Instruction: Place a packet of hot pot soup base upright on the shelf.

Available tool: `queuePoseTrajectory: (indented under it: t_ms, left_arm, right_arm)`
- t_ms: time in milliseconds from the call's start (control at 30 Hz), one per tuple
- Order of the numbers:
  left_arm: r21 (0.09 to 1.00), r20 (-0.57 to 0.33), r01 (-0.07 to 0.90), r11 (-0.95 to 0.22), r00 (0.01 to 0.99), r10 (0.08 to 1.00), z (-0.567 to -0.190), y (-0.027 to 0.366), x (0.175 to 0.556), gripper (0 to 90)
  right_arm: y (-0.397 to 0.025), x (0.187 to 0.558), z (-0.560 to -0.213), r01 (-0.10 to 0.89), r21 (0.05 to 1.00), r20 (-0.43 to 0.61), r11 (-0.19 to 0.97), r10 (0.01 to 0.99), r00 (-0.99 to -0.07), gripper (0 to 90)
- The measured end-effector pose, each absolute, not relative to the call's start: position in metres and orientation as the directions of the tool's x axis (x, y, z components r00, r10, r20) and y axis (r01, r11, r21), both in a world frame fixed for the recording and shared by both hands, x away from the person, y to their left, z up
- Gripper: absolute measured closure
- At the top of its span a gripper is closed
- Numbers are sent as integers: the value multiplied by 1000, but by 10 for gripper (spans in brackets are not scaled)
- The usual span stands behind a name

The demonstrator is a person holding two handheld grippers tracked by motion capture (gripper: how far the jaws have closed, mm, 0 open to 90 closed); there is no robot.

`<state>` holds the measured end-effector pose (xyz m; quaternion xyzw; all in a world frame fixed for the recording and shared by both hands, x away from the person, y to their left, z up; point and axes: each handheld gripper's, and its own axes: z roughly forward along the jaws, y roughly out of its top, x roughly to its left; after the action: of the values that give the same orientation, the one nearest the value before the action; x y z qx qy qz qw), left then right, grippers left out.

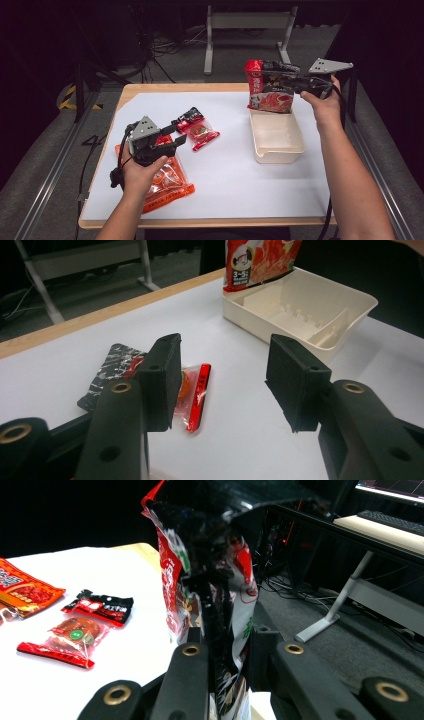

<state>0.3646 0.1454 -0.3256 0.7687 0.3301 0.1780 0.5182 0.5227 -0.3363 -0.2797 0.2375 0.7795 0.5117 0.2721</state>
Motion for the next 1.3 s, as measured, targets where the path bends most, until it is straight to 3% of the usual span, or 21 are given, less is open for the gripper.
queuePoseTrajectory:
  t_ms: [1000, 1133, 1300]
  left_arm:
    - [912, -77, 336, -234, 702, 708, -327, 153, 362, 487]
    - [914, -79, 335, -231, 702, 708, -326, 154, 362, 487]
    - [912, -77, 337, -233, 701, 709, -327, 154, 363, 486]
  right_arm:
    - [-340, 535, -312, 158, 920, -142, 358, 681, -718, 771]
    - [-341, 537, -324, 221, 894, -125, 389, 691, -712, 760]
    - [-350, 537, -334, 261, 911, -59, 319, 727, -684, 756]
